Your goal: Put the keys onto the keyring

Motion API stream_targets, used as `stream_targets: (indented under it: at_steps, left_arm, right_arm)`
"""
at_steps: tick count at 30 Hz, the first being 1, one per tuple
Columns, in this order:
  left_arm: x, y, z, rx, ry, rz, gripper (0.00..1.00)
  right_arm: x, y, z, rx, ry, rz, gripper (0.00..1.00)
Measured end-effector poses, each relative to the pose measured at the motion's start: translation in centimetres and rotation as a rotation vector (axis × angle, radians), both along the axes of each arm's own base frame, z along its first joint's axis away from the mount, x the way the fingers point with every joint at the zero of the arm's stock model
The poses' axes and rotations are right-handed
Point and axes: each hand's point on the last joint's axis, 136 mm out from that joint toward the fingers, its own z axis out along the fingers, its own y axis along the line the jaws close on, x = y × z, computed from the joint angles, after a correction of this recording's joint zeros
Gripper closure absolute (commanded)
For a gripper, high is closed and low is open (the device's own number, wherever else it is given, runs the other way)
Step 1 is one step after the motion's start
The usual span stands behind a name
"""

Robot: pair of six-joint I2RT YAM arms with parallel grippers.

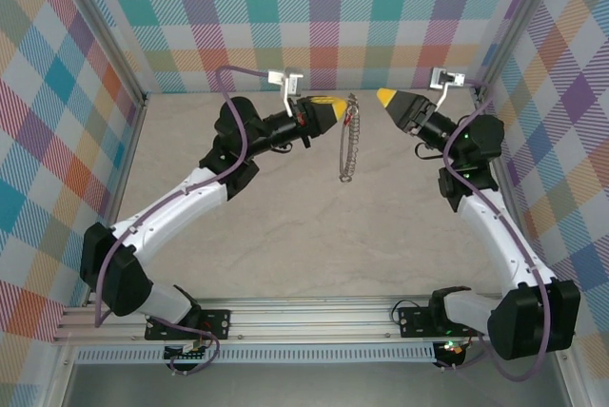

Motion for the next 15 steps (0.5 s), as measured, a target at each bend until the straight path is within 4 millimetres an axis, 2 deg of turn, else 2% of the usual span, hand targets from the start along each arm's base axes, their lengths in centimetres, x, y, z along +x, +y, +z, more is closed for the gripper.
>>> stream_targets:
  at_steps: [7,15]
  left_arm:
    - [0.6,-0.5,-0.9,-0.009,0.047,-0.033,1.00]
    - [1.0,-0.5,-1.2,-0.018,0.065,-0.045,1.00]
  right_arm:
    - [-1.3,1.8,-0.1,-0.006,-0.006,0.063,0.50]
    - [-1.5,2.7,-1.7,-0.022,0.017,0.084,0.64]
